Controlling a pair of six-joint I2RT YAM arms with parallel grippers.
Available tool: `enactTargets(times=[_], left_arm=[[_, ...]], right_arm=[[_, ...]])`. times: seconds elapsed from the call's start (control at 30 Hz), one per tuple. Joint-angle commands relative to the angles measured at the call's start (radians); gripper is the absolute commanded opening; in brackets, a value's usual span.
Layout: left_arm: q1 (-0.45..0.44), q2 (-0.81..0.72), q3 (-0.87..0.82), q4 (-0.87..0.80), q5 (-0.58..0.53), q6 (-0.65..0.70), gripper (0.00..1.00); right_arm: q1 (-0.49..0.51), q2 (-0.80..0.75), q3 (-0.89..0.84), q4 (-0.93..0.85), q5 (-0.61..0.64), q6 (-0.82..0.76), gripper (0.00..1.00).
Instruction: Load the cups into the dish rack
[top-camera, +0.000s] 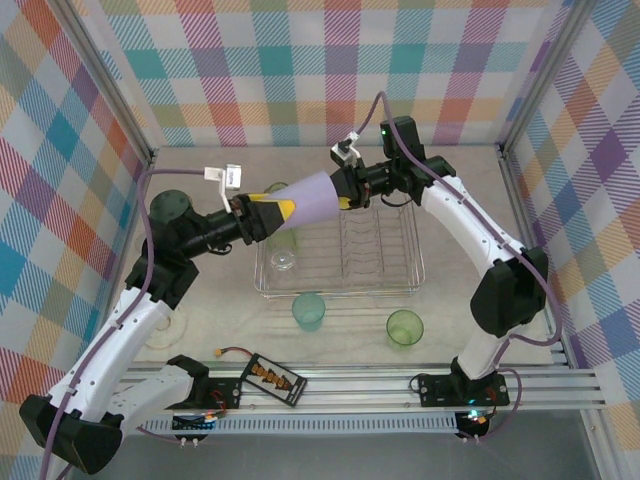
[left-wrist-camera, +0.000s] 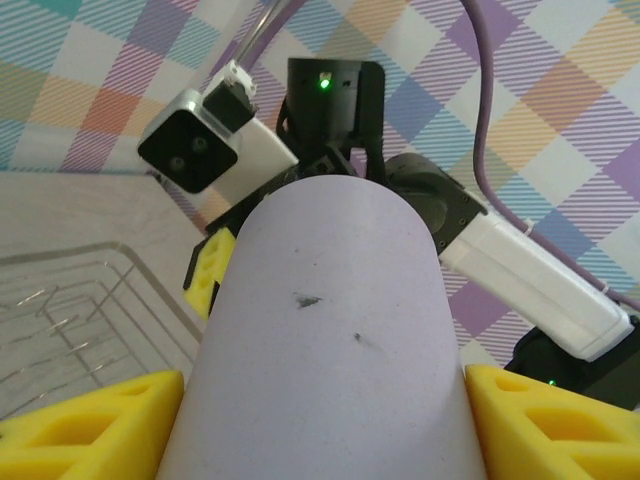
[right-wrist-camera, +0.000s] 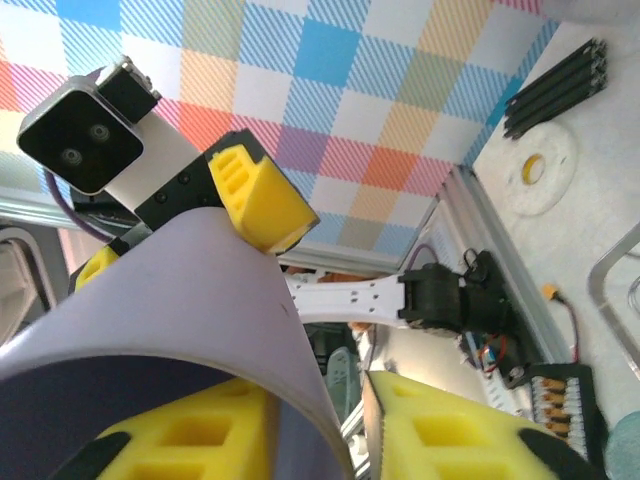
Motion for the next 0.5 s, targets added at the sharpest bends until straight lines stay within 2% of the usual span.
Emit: enactTargets(times=[0.0, 0.13, 0.27, 0.4, 0.47], left_arm=[[-0.011, -0.007, 0.047, -0.065, -0.036, 0.048, 0.23], [-0.011, -0.026, 0.050, -0.121, -0.096, 0.069, 0.23], [-0.011, -0.041, 0.063, -0.209, -0.205, 0.094, 0.23], [-0.010, -0.013, 0.114, -0.387, -0.383, 0.109, 0.23], [-0.011, 0.022, 0.156, -0.478, -0.455, 0.109, 0.23]], right_arm=[[-0.014, -0.004, 0.018, 0.004, 0.057, 0.006, 0.36], [-0.060, -0.043, -0.034, -0.016, 0.133, 0.012, 0.42], [-0.125, -0.115, -0.117, -0.076, 0.229, -0.014, 0.43], [-0.195, -0.190, -0.161, -0.254, 0.406, -0.129, 0.47], [-0.218, -0.199, -0.146, -0.407, 0.575, -0.228, 0.53]])
